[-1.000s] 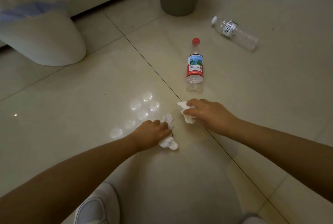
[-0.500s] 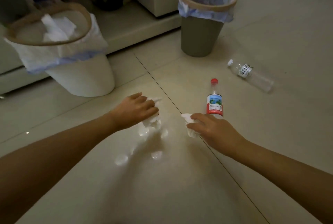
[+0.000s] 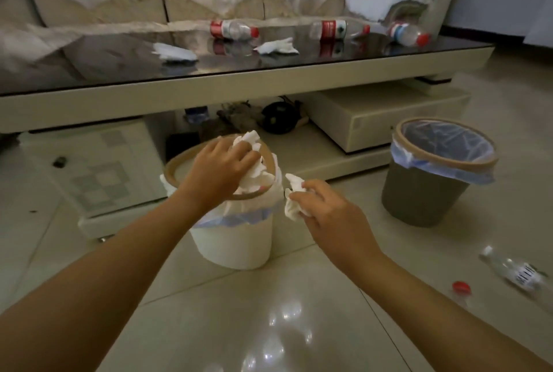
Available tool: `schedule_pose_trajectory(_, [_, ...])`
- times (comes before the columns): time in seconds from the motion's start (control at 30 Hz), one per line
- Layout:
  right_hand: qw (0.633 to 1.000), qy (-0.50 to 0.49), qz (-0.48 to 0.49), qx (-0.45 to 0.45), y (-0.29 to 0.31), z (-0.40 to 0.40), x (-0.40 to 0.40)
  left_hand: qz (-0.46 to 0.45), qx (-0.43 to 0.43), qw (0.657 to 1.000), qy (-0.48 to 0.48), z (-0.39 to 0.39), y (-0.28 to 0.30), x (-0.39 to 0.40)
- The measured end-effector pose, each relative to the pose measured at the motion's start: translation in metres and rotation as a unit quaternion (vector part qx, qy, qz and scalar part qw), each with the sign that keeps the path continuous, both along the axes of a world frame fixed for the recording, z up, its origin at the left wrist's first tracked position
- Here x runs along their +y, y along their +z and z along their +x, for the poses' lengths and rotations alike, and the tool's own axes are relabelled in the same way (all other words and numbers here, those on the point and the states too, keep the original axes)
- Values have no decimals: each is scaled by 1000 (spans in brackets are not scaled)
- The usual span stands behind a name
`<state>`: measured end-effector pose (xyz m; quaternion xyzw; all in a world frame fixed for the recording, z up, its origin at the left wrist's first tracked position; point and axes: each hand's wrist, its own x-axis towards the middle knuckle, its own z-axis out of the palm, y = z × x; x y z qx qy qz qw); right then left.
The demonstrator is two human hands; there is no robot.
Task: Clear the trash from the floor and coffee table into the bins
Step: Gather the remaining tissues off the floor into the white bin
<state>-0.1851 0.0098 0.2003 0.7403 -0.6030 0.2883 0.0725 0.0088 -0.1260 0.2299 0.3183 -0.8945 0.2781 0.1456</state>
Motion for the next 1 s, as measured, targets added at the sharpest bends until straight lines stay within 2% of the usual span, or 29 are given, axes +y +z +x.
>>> schedule_pose_trajectory(0.07, [1000, 8, -3, 8, 10, 21, -28, 10, 2, 996, 85, 7, -5, -20])
schedule_pose_trajectory(0.17, [1000, 9, -11, 0, 22, 46, -64, 89, 42, 975, 199, 17, -21, -46])
schedule_pose_trajectory(0.3, [997, 1, -14, -77, 26, 73, -106, 217, 134, 939, 231, 26, -40, -63])
schedule_pose_trajectory(0.4, [990, 7, 26, -141, 24, 92, -132, 248, 197, 918, 237, 31, -42, -70])
schedule_pose_trajectory(0.43, [990, 1, 72, -121, 21, 96, -140, 248, 220, 915, 230, 33, -43, -71])
schedule_pose_trajectory(0.5, [982, -24, 186, -16, 15, 100, -152, 241, 260, 911, 211, 37, -45, -71])
schedule_pose_trajectory(0.57, [967, -42, 230, 103, 8, 99, -155, 230, 277, 912, 194, 41, -48, -70])
schedule_pose_trajectory(0.63, [970, -46, 192, 142, 4, 99, -153, 216, 265, 922, 180, 43, -51, -68])
schedule_pose_trajectory(0.73, [982, -35, 112, 145, 1, 99, -147, 183, 310, 922, 146, 43, -54, -63])
schedule_pose_trajectory(0.87, [991, -13, 42, 125, 1, 83, -132, 196, 333, 913, 129, 24, -51, -52])
schedule_pose_trajectory(1.0, [987, -21, 60, 146, -3, 36, -107, 157, 352, 920, 69, -8, -44, -28])
